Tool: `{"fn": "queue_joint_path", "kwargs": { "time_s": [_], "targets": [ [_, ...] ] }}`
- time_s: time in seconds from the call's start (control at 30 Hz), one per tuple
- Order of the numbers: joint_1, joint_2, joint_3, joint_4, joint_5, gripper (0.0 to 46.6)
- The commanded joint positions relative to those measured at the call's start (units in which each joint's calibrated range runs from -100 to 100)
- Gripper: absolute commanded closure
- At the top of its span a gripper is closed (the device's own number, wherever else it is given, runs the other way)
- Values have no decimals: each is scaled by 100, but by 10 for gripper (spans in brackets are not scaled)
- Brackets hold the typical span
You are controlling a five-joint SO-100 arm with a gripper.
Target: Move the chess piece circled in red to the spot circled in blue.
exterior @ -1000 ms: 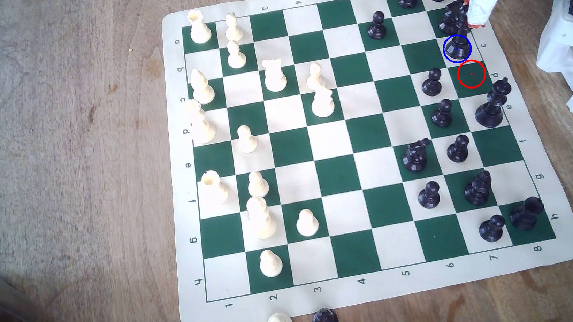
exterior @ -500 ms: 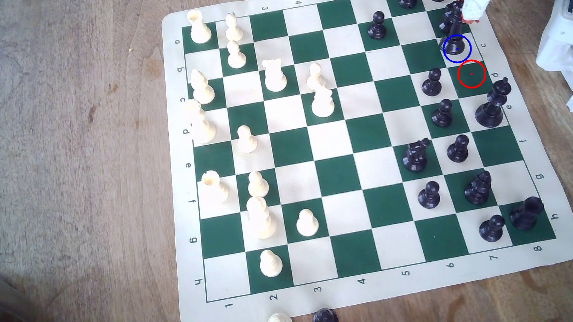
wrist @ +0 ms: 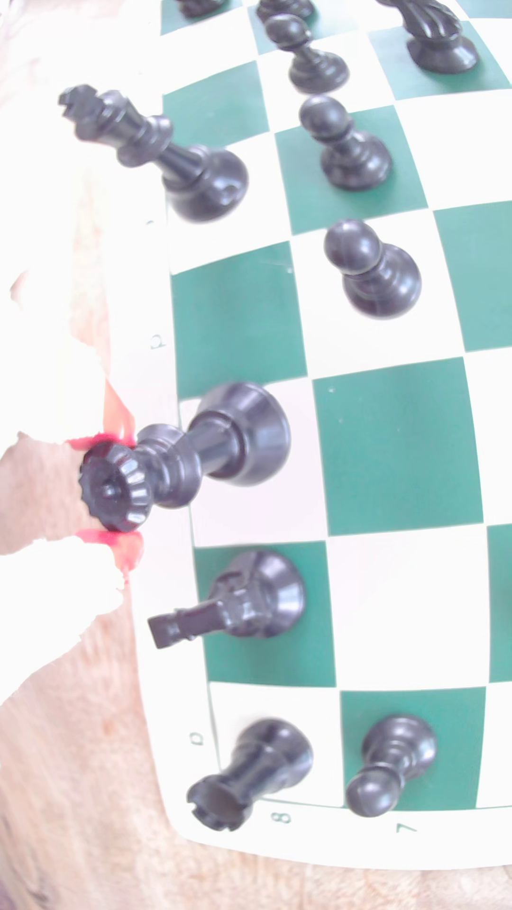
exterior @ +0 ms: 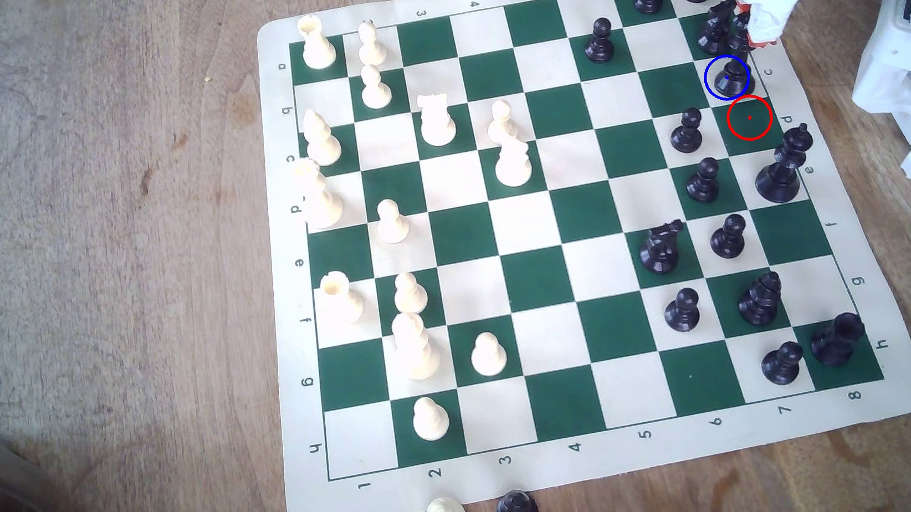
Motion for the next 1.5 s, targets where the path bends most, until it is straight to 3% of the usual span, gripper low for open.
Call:
{"fn": "queue_joint_path", "kwargs": {
  "time_s": [0.0, 0.37, 0.5, 0.7, 1.47],
  "targets": [
    [54, -145, -15, -93, 20, 464],
    [164, -179, -69, -175, 68, 464],
    [180, -239, -15, -166, 68, 434],
    [187, -332, 94, -125, 34, 345],
    [-24, -833, -142, 784, -49, 341]
  ]
}}
